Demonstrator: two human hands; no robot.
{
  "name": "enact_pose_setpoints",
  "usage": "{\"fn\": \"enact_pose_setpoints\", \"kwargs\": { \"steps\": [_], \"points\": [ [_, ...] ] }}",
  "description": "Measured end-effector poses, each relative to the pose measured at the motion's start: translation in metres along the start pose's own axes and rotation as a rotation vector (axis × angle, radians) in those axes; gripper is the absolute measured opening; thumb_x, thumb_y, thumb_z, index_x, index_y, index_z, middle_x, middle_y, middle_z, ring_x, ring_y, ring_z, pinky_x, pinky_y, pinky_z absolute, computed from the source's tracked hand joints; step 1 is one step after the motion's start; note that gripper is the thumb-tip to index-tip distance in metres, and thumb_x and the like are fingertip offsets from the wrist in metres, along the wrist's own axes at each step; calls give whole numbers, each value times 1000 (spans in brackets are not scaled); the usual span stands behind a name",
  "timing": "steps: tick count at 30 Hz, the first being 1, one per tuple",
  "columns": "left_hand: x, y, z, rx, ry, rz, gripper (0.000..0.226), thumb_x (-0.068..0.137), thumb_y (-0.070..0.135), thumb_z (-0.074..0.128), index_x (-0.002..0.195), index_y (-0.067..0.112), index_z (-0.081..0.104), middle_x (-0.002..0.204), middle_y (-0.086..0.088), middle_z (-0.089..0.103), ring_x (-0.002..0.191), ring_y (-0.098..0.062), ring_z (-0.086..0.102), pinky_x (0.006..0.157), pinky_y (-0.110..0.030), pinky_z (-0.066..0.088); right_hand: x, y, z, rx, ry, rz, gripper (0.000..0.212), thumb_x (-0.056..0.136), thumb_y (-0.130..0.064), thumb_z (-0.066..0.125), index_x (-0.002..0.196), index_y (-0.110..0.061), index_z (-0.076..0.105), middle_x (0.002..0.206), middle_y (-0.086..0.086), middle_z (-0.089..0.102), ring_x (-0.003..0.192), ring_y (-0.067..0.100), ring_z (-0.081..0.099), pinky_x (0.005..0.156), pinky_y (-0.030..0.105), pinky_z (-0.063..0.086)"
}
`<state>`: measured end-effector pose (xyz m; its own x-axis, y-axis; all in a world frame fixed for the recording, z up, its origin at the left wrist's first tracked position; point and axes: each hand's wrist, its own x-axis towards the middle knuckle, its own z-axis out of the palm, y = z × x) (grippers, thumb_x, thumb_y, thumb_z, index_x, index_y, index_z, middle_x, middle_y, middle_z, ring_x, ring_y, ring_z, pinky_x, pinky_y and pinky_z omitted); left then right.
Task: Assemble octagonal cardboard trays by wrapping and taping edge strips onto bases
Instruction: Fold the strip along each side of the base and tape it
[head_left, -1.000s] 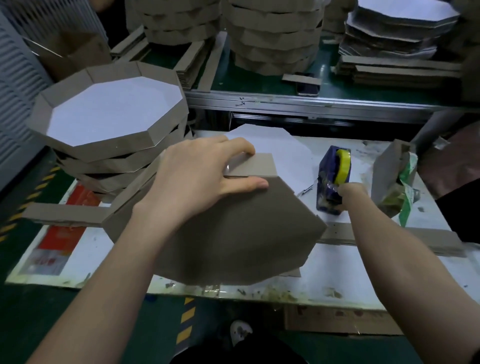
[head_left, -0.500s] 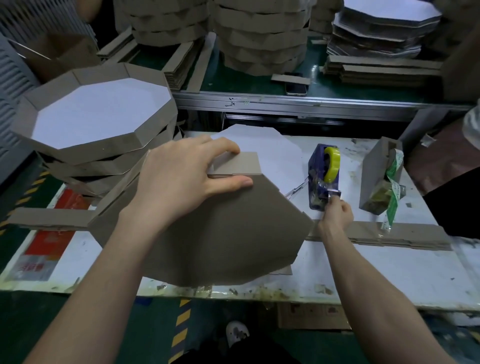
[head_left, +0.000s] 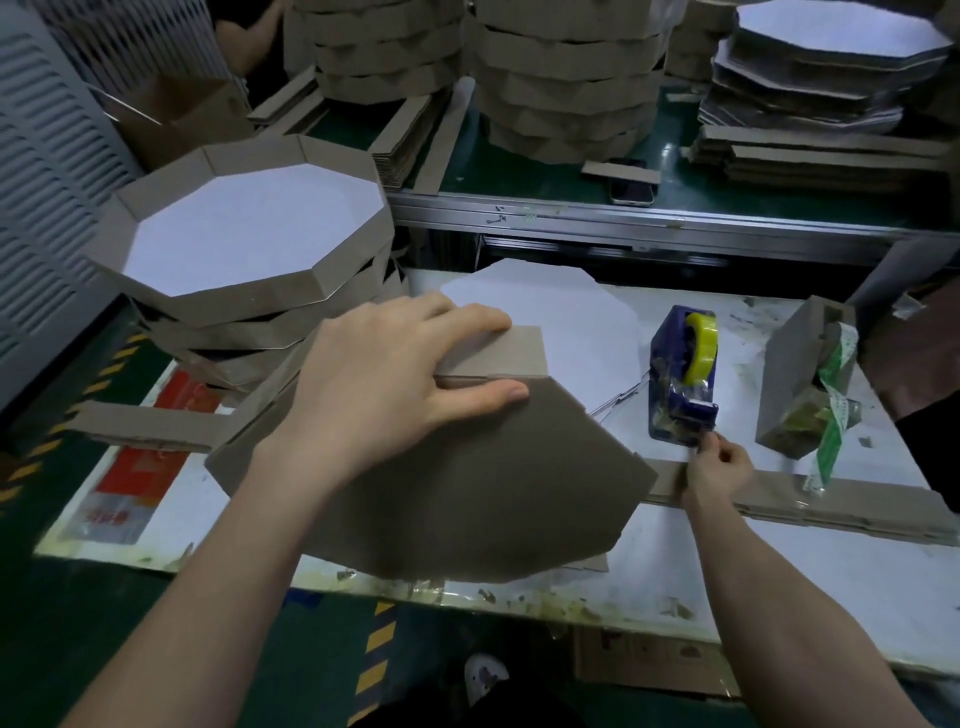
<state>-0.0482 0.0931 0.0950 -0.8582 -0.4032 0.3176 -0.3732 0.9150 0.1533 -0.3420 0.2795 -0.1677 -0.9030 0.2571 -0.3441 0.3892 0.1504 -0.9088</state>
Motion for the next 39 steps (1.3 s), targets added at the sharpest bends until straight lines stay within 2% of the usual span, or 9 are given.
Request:
{"fn": "enact_pose_setpoints", "kwargs": {
  "steps": [4,6,11,14,20,25,28,32,39],
  "points": [
    [7,17,0,107,-1,81,69,74,84,30,116,34,56,98,9,56,93,-17,56,75,-33,40,-32,-30,12,228,-5,271,30,104,-25,48,121,-4,60,106,11,64,98,26,62,88,37,52],
    [14,28,3,157,-65,116,75,70,90,28,112,32,49,103,9,55,95,-17,56,71,-33,39,-69,-65,19,327,-334,298,34,106,-24,44,138,-15,51,131,14,56,111,32,62,98,45,51],
    [12,23,1,149,-53,128,82,64,92,24,116,34,47,105,11,61,90,-16,61,61,-30,42,-153,-140,5,-283,-1338,-318,37,104,-49,39,140,-58,38,124,-3,69,117,11,64,102,35,48],
    [-4,8,-12,36,43,101,84,65,94,26,118,33,51,108,10,65,88,-19,64,68,-35,52,-187,-175,-14,-600,-1582,-467,37,91,-63,46,127,-73,42,108,-15,72,110,2,65,92,22,49],
    [-40,-31,-19,-215,184,-13,76,70,90,38,119,32,49,111,10,63,91,-15,61,72,-37,54,-227,-236,-43,-561,-1446,-859,60,89,-36,64,146,-37,44,70,5,62,63,21,59,61,23,51],
    [-68,-48,-3,-322,143,-118,75,68,85,45,121,33,48,113,15,58,96,-13,58,76,-40,54,-258,-249,-47,-558,-1374,-950,76,77,-40,74,145,-41,43,88,6,76,84,44,66,82,60,56],
    [-78,-56,-4,-341,182,-136,76,68,79,51,131,39,42,120,16,57,102,-12,58,78,-37,54,-274,-235,-40,-577,-1336,-973,71,84,-28,74,145,-42,42,87,2,76,71,44,60,63,50,56],
    [-81,-54,-6,-369,194,27,71,79,67,55,141,35,40,129,12,52,114,-9,51,87,-34,50,-284,-213,-32,-562,-1305,-989,71,87,-20,74,147,-38,42,84,-3,76,53,14,55,50,19,47],
    [-84,-57,-5,-321,187,146,51,88,62,48,130,34,60,123,4,59,113,-20,51,87,-44,47,-290,-185,-29,-574,-1308,-965,73,89,-20,72,150,-42,36,83,-4,73,64,30,55,61,33,52]
  ]
}}
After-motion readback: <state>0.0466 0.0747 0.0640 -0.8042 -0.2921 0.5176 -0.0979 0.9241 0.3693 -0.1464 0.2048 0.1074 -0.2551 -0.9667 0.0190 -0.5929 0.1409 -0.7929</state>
